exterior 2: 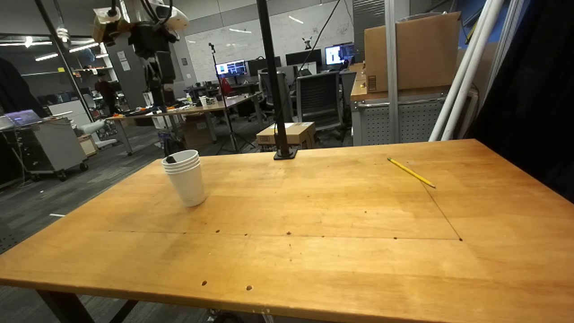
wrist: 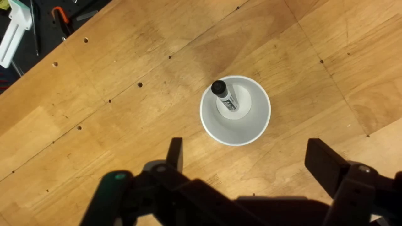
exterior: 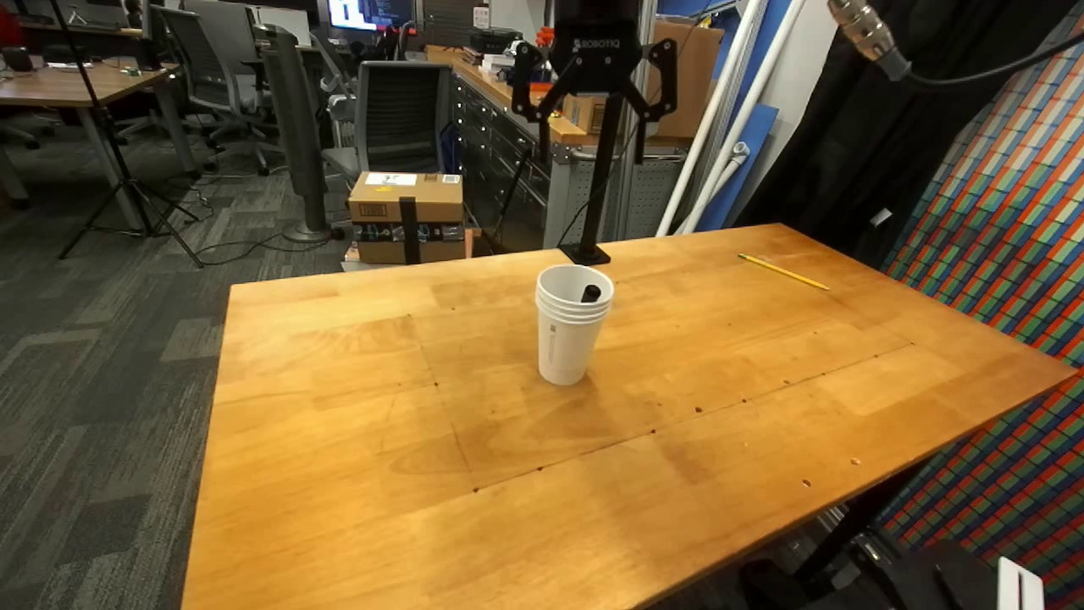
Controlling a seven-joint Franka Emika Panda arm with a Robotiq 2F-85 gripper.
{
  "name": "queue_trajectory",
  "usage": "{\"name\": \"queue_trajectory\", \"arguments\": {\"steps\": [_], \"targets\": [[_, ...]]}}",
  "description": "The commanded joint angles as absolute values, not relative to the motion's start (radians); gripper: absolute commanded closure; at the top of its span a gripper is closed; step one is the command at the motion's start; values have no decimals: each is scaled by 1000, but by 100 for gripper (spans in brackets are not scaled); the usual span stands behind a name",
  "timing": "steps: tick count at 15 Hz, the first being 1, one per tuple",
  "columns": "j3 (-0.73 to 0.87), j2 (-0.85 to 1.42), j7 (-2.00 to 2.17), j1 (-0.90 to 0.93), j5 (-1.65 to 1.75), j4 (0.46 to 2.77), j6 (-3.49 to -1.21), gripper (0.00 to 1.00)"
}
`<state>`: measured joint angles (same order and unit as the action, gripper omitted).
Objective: Put the marker in the cup
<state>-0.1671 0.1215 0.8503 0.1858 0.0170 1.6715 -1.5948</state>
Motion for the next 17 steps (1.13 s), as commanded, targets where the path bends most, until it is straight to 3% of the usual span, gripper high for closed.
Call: {"name": "queue_trajectory", "arguments": {"steps": [1, 17], "targets": [[-158, 103, 864, 195, 32, 1674, -1616, 0], [-157, 127, 850, 194, 25, 1673, -1602, 0]]}}
